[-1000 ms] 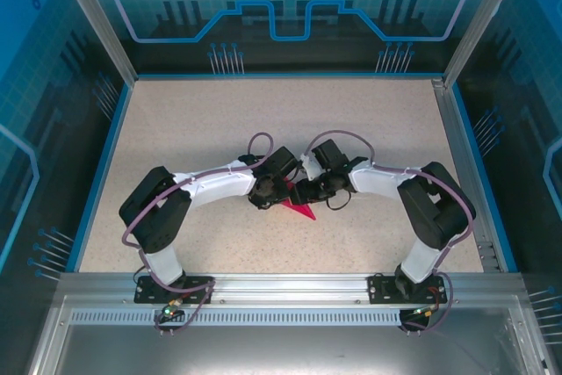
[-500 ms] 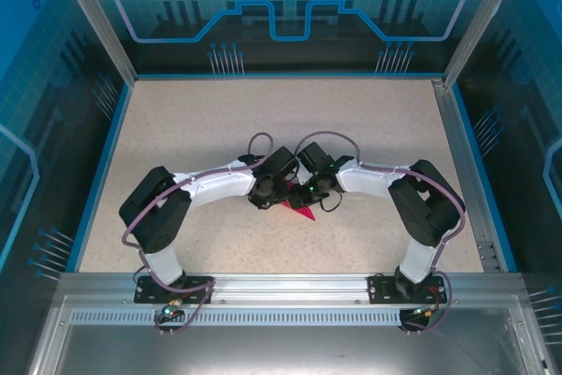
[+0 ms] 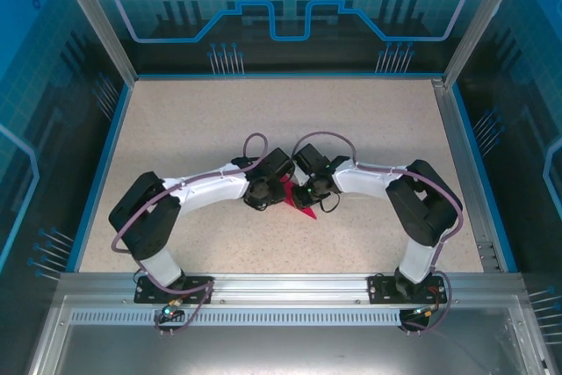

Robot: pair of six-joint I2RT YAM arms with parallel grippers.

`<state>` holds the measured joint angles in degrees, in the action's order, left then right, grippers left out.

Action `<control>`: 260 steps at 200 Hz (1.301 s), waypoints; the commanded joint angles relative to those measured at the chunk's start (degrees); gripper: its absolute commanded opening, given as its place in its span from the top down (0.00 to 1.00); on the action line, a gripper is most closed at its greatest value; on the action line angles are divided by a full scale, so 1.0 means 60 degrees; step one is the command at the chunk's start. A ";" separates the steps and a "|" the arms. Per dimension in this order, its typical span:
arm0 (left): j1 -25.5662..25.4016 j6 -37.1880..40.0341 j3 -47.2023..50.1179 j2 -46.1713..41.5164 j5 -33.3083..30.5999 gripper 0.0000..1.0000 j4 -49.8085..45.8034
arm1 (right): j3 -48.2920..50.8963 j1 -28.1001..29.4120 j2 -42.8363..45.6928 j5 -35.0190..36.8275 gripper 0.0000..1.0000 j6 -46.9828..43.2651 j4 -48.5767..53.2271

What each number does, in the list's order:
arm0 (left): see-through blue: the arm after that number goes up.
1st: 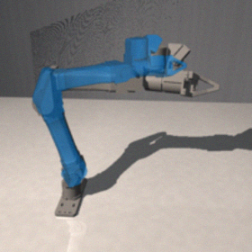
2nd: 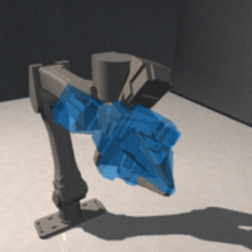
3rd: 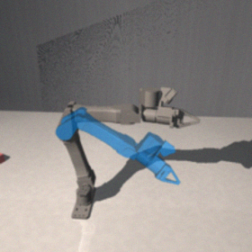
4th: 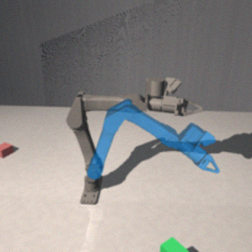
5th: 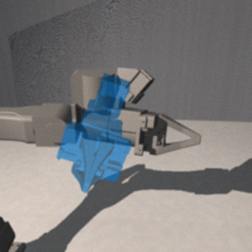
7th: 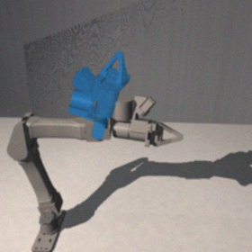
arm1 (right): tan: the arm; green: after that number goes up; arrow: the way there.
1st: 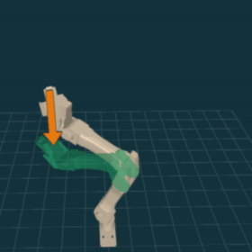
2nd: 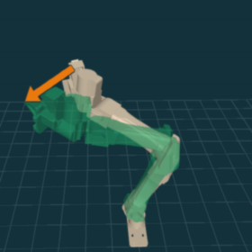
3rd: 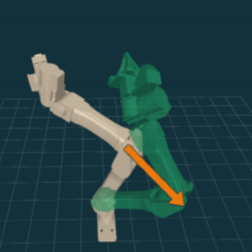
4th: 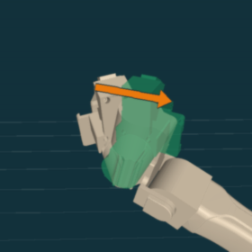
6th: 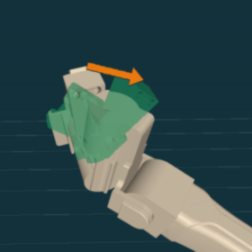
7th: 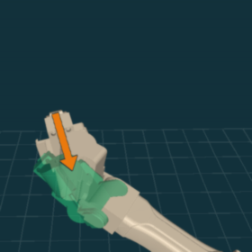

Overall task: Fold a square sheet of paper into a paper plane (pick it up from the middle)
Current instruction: Move a paper plane to the center of the table.

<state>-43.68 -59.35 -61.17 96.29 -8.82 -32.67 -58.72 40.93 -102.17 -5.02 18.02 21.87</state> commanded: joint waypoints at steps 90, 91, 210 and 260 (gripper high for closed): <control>0.0109 0.0228 0.1215 -0.2202 -0.1407 0.58 0.0286 | -0.1420 0.0171 -0.0049 0.3114 0.95 0.3148 0.2021; 0.0120 0.0234 0.1230 -0.2219 -0.1404 0.57 0.0287 | -0.1427 0.0176 -0.0072 0.3132 0.94 0.3192 0.2030; 0.1215 0.0510 0.2299 -0.2720 -0.0610 0.56 0.0910 | -0.2102 0.0284 -0.1783 0.3082 0.78 0.4335 0.2231; 0.1260 0.0540 0.2246 -0.2565 -0.0524 0.56 0.0903 | -0.1586 0.0067 -0.2030 0.2346 0.77 0.4511 0.1556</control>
<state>-36.69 -56.90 -48.47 80.93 -12.99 -27.53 -71.26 41.95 -110.78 13.10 43.18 33.39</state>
